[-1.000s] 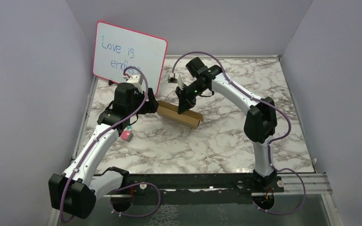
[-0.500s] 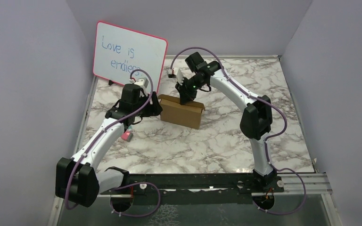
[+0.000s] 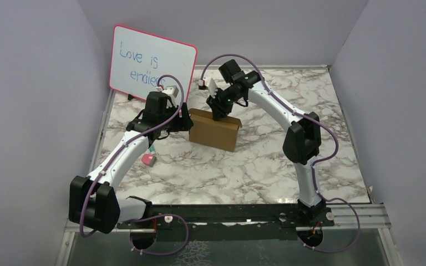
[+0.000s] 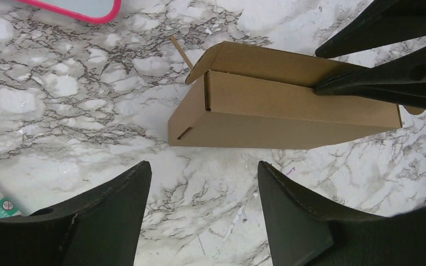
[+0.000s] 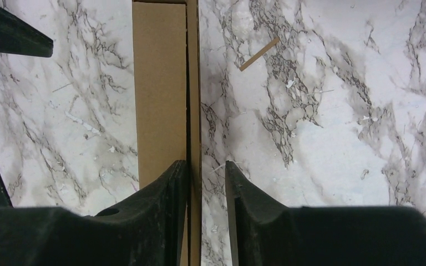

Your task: Fold the paper box

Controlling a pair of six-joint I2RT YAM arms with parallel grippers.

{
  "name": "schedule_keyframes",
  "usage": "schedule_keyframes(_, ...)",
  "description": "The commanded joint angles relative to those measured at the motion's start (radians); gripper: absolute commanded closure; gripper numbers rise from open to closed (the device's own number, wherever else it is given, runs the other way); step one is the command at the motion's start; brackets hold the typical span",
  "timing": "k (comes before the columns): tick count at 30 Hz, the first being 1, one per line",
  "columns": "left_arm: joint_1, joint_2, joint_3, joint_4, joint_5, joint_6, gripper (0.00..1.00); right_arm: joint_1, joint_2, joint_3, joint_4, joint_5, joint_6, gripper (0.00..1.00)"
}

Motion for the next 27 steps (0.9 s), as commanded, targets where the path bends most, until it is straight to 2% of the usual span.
schedule_keyframes(1,0.004,-0.002,0.014,-0.005,0.026,0.014,0.3,0.008,-0.036,-0.051,-0.029,0.038,0.028,0.64)
schedule_keyframes(16,0.004,-0.016,-0.024,0.023,0.065,-0.01,0.34,0.034,-0.141,-0.151,0.029,-0.021,0.08,0.62)
schedule_keyframes(19,0.005,-0.029,-0.056,0.042,0.095,-0.03,0.35,0.049,-0.145,-0.164,0.034,-0.018,0.083,0.79)
schedule_keyframes(23,0.005,-0.054,-0.101,0.065,0.107,-0.047,0.35,0.068,-0.153,-0.177,0.034,0.007,0.079,0.88)
schedule_keyframes(27,0.005,-0.104,-0.108,0.065,0.096,-0.042,0.35,0.09,-0.185,-0.21,0.073,0.099,0.049,0.99)
